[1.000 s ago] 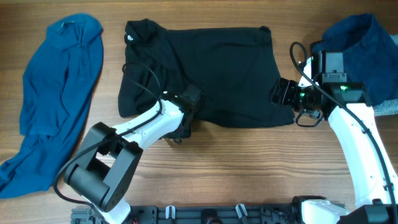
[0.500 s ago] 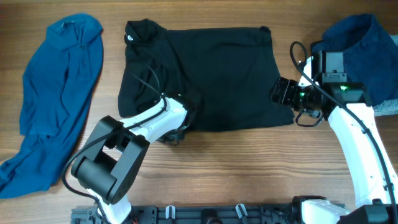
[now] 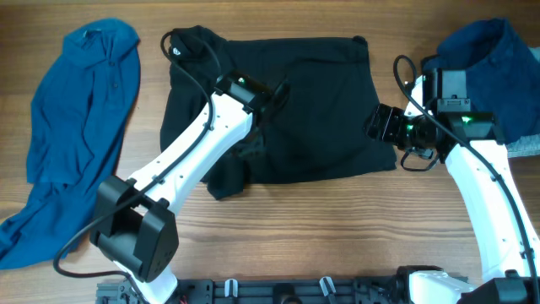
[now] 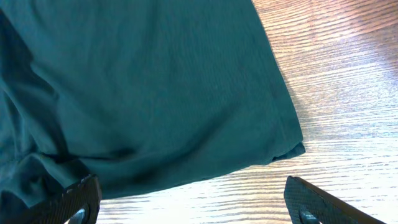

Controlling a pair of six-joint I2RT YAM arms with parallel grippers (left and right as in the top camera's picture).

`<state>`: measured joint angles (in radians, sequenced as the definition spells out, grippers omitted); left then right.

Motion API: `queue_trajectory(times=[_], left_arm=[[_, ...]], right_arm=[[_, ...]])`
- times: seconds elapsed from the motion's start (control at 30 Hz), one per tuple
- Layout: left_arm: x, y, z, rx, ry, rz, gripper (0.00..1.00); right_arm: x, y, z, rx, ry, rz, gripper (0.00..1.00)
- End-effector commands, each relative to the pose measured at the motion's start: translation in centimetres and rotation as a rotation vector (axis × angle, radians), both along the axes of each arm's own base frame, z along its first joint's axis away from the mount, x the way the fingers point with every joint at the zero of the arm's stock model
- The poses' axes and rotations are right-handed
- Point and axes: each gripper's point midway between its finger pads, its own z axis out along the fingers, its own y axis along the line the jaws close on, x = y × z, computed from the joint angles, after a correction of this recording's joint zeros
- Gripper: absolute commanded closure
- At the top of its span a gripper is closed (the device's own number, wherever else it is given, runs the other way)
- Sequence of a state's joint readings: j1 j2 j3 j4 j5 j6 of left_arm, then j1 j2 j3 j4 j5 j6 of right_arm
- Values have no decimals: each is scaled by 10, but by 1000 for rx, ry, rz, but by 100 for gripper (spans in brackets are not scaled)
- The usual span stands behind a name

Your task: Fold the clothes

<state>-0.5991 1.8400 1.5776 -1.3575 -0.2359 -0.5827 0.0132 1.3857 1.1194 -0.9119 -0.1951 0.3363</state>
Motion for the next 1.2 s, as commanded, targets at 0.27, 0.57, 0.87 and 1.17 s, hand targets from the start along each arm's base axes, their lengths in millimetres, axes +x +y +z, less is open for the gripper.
queue_trajectory(times=[0.27,0.57,0.87,1.17], left_arm=[[-71,30,-22,94,219,285,43],[-95,30,-57,-90,42,436,40],[-92,41,-60,-357,-255,580,40],[-53,83,-92,-341,-379,568,41]], right_arm=[[-2,3,2,12,-3,14,5],[2,0,3,-20,-27,43,5],[3,1,-4,-12,-6,45,5],[1,3,-5,-2,2,49,5]])
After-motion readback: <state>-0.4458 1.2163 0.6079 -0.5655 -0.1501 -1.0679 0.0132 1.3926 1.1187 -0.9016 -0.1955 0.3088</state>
